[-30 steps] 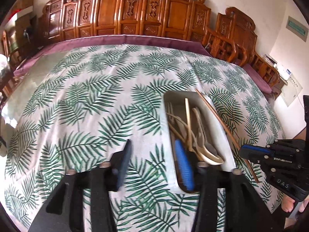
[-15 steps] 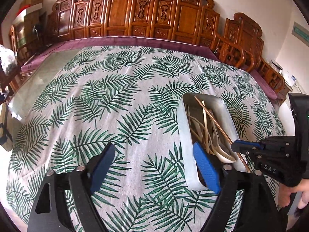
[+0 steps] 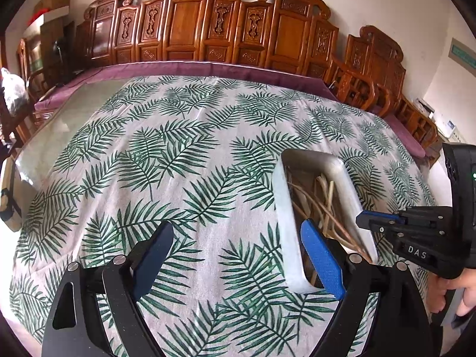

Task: Organize utensils
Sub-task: 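Lower both chopsticks into the tray and open both tools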

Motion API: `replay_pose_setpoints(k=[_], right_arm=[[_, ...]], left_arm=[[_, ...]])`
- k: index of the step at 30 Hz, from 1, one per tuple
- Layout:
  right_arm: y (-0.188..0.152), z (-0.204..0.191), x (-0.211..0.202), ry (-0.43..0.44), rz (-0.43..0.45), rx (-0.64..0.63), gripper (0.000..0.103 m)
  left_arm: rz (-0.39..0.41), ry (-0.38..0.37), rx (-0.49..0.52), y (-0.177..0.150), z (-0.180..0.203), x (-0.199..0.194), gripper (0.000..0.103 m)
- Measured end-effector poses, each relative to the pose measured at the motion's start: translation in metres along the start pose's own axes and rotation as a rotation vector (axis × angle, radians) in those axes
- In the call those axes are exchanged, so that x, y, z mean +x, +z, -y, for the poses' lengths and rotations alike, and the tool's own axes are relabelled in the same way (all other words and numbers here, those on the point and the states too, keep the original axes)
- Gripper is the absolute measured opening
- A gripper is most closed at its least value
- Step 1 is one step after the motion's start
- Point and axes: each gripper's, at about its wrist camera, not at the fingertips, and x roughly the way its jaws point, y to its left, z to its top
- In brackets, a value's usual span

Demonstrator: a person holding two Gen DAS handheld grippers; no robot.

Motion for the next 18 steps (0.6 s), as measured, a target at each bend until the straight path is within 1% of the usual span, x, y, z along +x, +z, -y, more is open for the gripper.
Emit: replay_pose_setpoints(k=[5, 10, 16, 18], right_arm=[[-0.007, 0.000, -0.017, -0.018, 0.032, -0.011, 0.008], [-0.017, 0.003, -0.037, -0.026, 0.061, -0.007, 0.008], [-0.033, 0.011, -0.067, -0.049, 0.104, 0.015, 0.008], [-0.038, 0.013, -0.078, -0.057, 0.120, 0.021, 0.015]], left_arm=[[0.026, 0.004, 0.021, 0.001, 0.012, -0.010, 0.084], [0.080, 0.003, 0.041, 0.000, 0.027, -0.029, 0.089], [0.108, -0.002, 0.082, -0.002, 0.050, -0.052, 0.092], [0.120, -0.006, 0.094, -0.004, 0.058, -0.061, 0.093]])
